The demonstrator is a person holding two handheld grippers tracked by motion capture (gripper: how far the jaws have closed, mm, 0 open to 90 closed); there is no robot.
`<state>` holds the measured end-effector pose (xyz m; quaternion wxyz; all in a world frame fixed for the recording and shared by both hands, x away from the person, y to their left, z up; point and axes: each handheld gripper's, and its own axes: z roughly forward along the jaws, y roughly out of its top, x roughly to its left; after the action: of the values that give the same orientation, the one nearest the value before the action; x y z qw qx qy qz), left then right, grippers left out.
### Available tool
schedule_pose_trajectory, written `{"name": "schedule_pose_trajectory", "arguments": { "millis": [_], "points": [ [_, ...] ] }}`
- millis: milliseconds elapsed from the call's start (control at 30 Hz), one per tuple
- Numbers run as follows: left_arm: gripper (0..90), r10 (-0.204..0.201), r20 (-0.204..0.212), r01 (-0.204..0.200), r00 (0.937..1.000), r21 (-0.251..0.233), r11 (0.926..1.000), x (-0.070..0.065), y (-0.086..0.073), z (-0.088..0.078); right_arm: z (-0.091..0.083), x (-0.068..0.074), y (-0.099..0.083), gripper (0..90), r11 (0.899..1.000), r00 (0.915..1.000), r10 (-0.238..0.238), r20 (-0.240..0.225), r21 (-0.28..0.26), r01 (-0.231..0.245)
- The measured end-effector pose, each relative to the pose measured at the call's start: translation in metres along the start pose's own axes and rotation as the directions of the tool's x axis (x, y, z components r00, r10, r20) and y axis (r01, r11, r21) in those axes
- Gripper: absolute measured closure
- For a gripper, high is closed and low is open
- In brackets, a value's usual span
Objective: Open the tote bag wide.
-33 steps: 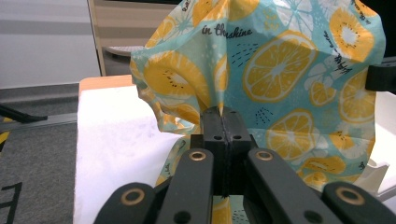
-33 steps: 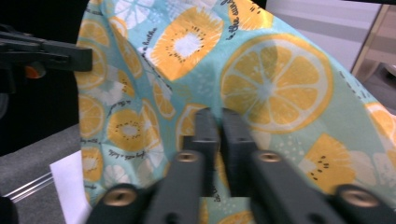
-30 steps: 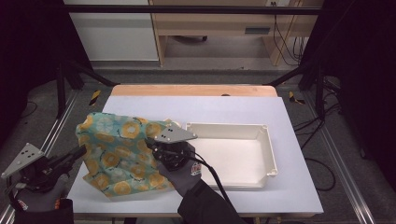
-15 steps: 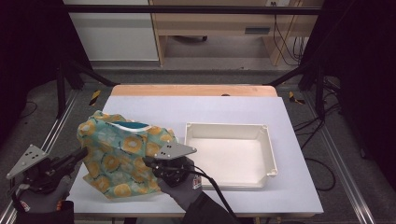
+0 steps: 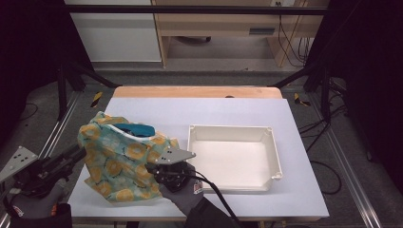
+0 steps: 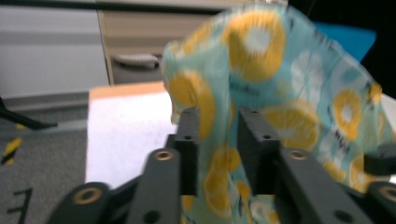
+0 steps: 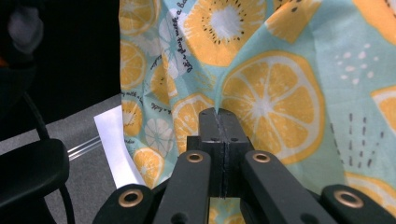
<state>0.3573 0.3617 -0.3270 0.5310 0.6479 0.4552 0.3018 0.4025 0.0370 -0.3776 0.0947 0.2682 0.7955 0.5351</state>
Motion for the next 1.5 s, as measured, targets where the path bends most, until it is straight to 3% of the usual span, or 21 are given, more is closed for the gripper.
{"name": "schedule_pose_trajectory", "arguments": {
  "millis": [67, 100, 233, 333, 400, 600, 967, 1133, 1500],
  "points": [
    [62.6, 0.007, -0.005, -0.007, 1.0000, -0.004, 1.0000, 0.000, 0.003, 0.000, 0.000, 0.000, 0.000, 90.0, 1.000, 1.0000, 0.001, 0.000, 0.002, -0.001],
    [53.4, 0.014, -0.010, -0.014, 0.9998, -0.002, 0.9999, 0.000, 0.005, 0.002, 0.001, 0.000, -0.001, 90.0, 1.000, 1.0000, 0.005, 0.000, 0.002, -0.005],
    [50.1, 0.022, -0.023, -0.022, 0.9995, 0.006, 0.9997, 0.001, 0.010, 0.014, 0.001, 0.002, -0.001, 90.0, 1.000, 1.0000, -0.003, -0.001, 0.004, 0.003],
    [60.4, 0.025, -0.037, -0.023, 0.9990, 0.033, 0.9992, 0.002, 0.011, 0.021, 0.000, 0.002, 0.000, 90.0, 1.000, 1.0000, -0.008, 0.001, 0.004, 0.008],
    [73.3, 0.024, -0.038, -0.022, 0.9990, 0.046, 0.9987, 0.002, 0.011, 0.023, -0.002, 0.001, 0.001, 90.0, 1.000, 1.0000, -0.010, 0.002, -0.002, 0.010],
    [89.6, 0.037, -0.043, -0.035, 0.9984, 0.045, 0.9984, 0.001, 0.011, 0.015, -0.003, 0.001, 0.002, 90.0, 1.000, 0.9999, -0.009, 0.006, -0.017, 0.009],
    [90.0, 0.031, -0.037, -0.030, 0.9988, 0.017, 0.9994, 0.002, 0.004, -0.008, -0.001, 0.008, 0.017, 90.0, 0.999, 0.9993, -0.034, 0.014, -0.037, 0.035],
    [90.0, 0.033, -0.025, -0.031, 0.9991, 0.074, 0.9968, -0.001, -0.013, -0.002, 0.002, 0.007, 0.011, 90.0, 0.999, 0.9994, -0.029, 0.018, -0.019, 0.029],
    [90.0, 0.026, -0.027, -0.022, 0.9993, 0.143, 0.9895, 0.001, -0.027, 0.011, 0.007, -0.001, 0.001, 90.0, 1.000, 0.9997, -0.004, 0.025, 0.018, 0.004]
  ]
}}
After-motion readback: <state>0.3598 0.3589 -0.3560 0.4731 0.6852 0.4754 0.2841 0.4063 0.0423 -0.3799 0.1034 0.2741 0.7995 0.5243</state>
